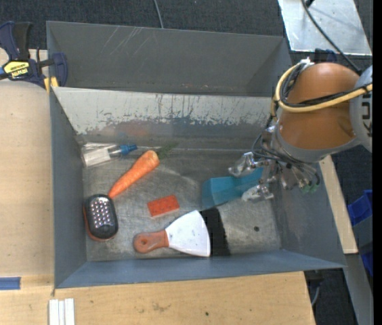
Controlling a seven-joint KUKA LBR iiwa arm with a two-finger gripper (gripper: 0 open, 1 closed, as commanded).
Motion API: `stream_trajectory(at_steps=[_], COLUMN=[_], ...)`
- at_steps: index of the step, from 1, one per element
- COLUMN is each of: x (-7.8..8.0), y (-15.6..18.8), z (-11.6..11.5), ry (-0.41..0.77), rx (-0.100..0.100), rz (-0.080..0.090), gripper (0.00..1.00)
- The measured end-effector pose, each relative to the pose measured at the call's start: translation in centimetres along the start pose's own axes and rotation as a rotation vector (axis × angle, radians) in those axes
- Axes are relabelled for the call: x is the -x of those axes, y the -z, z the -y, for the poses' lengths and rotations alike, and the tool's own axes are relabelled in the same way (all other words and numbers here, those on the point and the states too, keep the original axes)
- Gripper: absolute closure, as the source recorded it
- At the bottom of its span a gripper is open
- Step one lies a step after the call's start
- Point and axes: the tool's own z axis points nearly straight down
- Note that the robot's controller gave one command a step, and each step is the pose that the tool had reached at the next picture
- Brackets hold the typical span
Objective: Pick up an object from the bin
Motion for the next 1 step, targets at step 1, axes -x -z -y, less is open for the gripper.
stream_trajectory(at_steps=[1], x=[0.26], y=[5.81], z=[-0.26], ry=[-0.018], rx=[-0.002], rz=[0.006], gripper=[1.00])
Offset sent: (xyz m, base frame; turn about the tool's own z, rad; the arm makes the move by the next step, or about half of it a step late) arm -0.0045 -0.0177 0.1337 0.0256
